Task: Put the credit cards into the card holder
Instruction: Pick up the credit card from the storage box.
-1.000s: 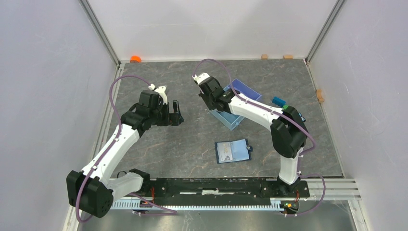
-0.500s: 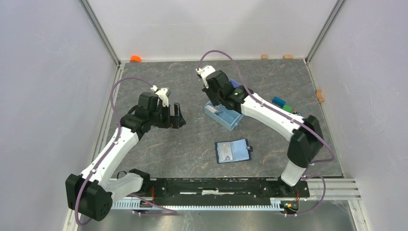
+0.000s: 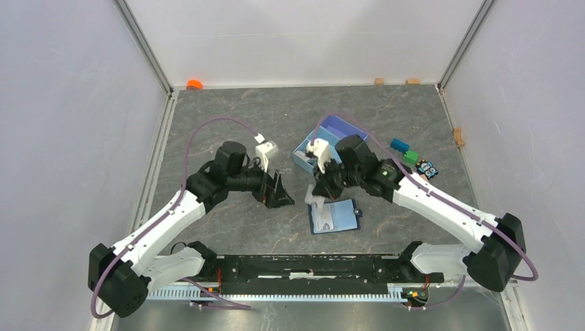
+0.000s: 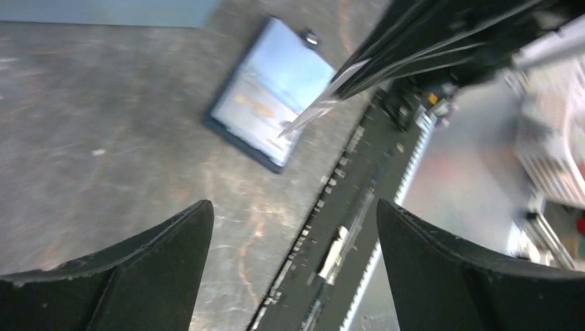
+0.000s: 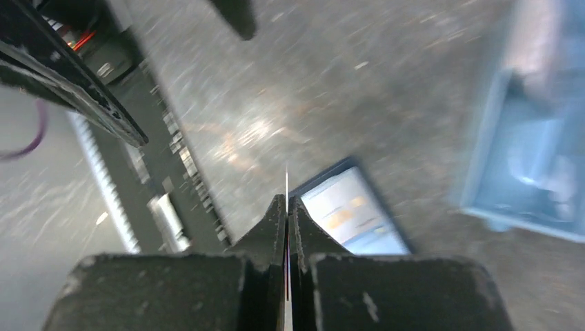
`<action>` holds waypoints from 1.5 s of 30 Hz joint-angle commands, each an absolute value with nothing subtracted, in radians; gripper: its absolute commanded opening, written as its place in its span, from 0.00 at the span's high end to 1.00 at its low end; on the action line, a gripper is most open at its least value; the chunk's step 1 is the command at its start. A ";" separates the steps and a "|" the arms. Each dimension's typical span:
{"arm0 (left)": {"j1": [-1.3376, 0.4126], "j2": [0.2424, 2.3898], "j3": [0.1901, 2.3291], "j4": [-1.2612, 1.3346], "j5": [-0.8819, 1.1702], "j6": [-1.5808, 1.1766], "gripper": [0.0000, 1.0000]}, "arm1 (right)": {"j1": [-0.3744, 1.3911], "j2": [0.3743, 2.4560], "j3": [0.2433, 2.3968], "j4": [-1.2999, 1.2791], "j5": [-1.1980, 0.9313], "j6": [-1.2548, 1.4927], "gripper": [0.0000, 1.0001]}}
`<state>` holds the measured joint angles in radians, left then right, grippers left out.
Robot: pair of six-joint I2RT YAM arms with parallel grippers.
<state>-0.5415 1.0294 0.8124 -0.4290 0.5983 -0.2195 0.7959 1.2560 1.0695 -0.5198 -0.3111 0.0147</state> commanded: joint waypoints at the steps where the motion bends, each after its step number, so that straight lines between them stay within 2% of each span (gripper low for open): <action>1: -0.657 1.027 0.796 -0.343 0.760 -0.170 0.06 | 0.801 1.161 0.950 -0.445 -0.694 0.079 1.00; 5: -0.734 1.061 0.796 -0.322 0.848 -0.182 0.09 | 0.804 1.120 0.896 -0.402 -0.791 0.123 1.00; 8: -0.785 1.077 0.790 -0.302 0.906 -0.194 0.19 | 0.805 1.102 0.867 -0.334 -0.845 0.170 1.00; 14: -0.839 1.082 0.791 -0.309 0.879 -0.187 0.35 | 0.804 1.088 0.809 -0.200 -0.902 0.268 1.00; 19: -0.842 1.090 0.795 -0.313 0.862 -0.189 0.69 | 0.806 1.090 0.798 -0.184 -0.908 0.282 1.00; 20: -0.842 1.092 0.795 -0.314 0.855 -0.191 0.78 | 0.805 1.089 0.798 -0.184 -0.910 0.283 1.00; 21: -0.843 1.093 0.795 -0.317 0.845 -0.192 0.87 | 0.806 1.089 0.799 -0.183 -0.908 0.284 0.99; 22: -0.845 1.095 0.797 -0.324 0.828 -0.192 0.97 | 0.806 1.086 0.801 -0.186 -0.893 0.281 0.91; 24: -0.845 1.099 0.802 -0.347 0.787 -0.197 0.98 | 0.802 1.080 0.813 -0.223 -0.821 0.263 0.65; 26: -0.847 1.099 0.804 -0.358 0.723 -0.235 0.98 | 0.778 1.071 0.830 -0.294 -0.734 0.235 0.47; 28: -0.847 1.097 0.789 -0.334 0.650 -0.305 0.98 | 0.726 1.052 0.821 -0.340 -0.655 0.226 0.30; 30: -0.847 1.093 0.748 -0.275 0.572 -0.426 0.98 | 0.657 1.027 0.796 -0.377 -0.563 0.225 0.20; 37: -0.864 1.173 0.587 0.107 0.411 -0.830 0.98 | 0.578 1.030 0.696 -0.503 -0.132 0.255 0.13; 40: -0.896 1.242 0.571 0.220 0.363 -0.915 0.98 | 0.539 1.042 0.621 -0.473 -0.093 0.264 0.13; 45: -0.924 1.368 0.612 0.260 0.341 -0.949 0.98 | 0.486 1.073 0.536 -0.402 -0.142 0.267 0.18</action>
